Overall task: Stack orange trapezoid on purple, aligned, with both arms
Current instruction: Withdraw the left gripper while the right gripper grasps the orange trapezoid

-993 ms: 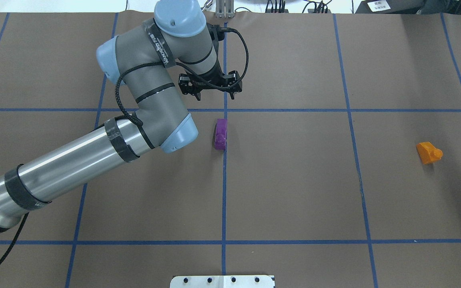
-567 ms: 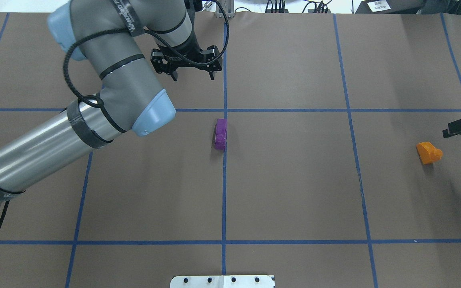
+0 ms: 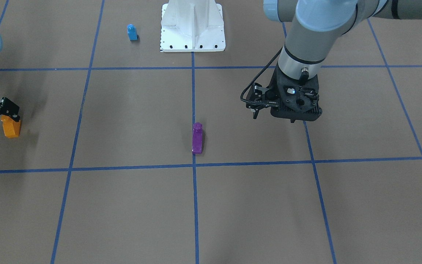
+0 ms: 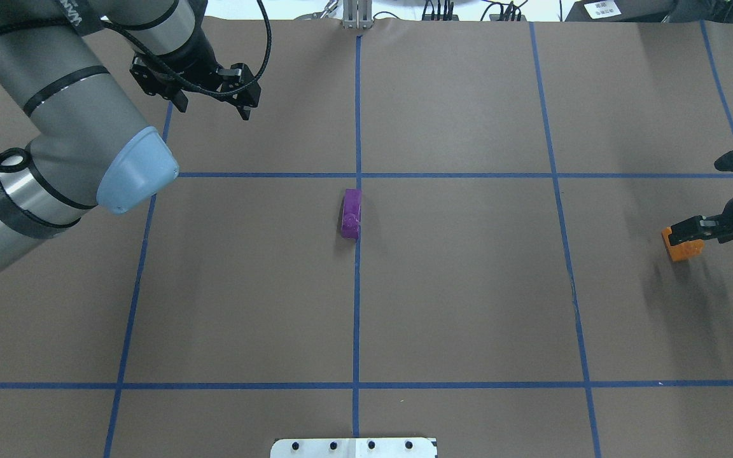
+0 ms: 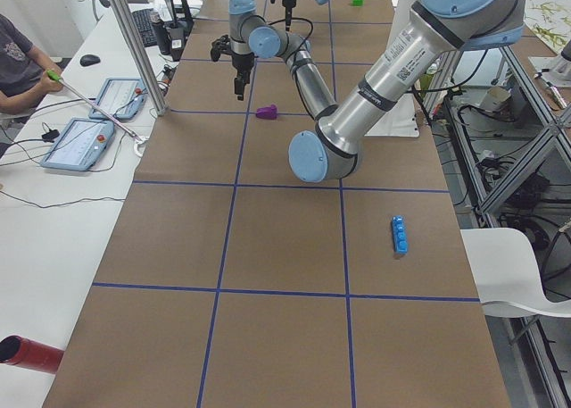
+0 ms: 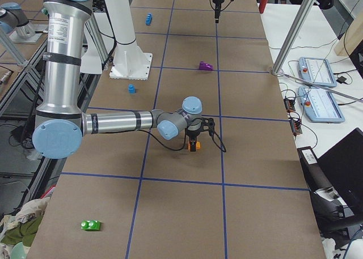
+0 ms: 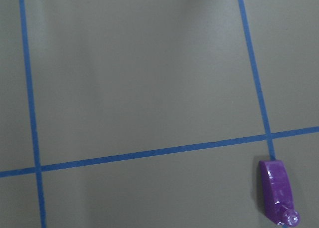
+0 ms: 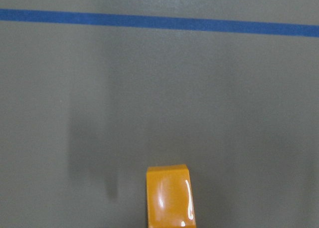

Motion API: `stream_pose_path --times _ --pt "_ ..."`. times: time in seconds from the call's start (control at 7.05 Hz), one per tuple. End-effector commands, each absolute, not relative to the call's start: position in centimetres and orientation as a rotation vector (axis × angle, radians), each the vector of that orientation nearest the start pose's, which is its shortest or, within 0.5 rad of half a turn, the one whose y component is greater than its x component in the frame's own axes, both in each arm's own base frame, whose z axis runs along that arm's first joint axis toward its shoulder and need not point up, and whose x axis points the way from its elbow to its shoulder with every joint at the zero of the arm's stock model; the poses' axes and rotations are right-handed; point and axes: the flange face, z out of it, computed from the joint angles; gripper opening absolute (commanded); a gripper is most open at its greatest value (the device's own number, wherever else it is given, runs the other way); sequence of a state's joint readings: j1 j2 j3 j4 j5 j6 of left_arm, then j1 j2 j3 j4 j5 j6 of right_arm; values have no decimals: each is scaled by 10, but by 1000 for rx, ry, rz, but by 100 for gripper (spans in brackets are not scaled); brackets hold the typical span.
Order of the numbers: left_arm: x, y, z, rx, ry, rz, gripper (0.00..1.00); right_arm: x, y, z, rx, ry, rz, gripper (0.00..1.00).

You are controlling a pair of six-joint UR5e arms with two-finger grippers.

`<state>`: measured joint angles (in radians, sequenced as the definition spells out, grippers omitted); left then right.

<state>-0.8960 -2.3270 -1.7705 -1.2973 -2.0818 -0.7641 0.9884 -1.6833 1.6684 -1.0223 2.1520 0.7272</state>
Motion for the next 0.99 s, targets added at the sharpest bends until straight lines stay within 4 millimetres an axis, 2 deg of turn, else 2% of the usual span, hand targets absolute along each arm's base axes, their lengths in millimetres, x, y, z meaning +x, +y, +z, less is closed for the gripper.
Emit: stream_pose_path --times 0.0,0.14,0.43,0.57,0.71,0.85 --pt "326 -558 176 175 795 87 100 -210 -439 625 36 -753 -34 96" --pt "313 -564 182 192 783 104 100 -211 -439 623 32 -761 -35 82" --pt "309 -566 185 195 780 105 100 -210 -438 622 24 -768 -37 79" --pt "309 -566 185 195 780 105 100 -211 -437 621 23 -771 -37 54" --pt "309 -565 184 196 780 106 100 -209 -436 623 18 -766 -30 18" --pt "309 -565 184 196 780 106 100 -207 -435 625 11 -764 -29 0"
